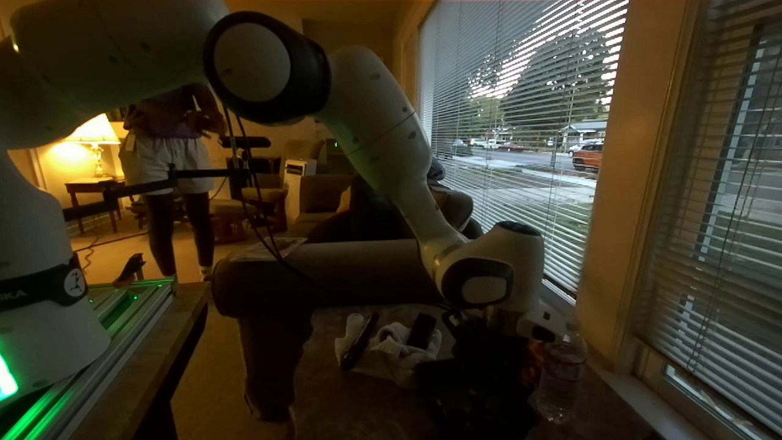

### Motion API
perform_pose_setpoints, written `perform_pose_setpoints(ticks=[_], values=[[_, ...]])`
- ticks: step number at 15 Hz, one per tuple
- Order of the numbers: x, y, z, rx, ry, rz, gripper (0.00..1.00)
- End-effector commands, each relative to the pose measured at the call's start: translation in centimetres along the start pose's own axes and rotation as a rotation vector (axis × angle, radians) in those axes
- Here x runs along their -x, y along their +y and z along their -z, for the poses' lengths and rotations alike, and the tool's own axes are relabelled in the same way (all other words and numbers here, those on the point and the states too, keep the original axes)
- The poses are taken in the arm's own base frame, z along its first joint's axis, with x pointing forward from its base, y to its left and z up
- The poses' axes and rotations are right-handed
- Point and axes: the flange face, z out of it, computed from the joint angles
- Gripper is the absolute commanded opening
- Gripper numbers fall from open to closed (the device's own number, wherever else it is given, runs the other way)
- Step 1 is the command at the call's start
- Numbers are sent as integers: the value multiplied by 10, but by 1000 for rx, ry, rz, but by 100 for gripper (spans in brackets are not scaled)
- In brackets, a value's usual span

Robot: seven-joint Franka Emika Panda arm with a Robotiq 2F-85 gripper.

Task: Remove the white object from the black box then put it on top of the brown object.

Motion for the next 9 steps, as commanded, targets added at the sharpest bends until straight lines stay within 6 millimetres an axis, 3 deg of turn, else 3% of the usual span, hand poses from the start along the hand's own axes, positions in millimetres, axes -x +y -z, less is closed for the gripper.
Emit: perform_pose_setpoints(ticks=[1,9], values=[[1,-17,9,-7,-14,-10,19],[7,-39,50,13,-77,-7,19]])
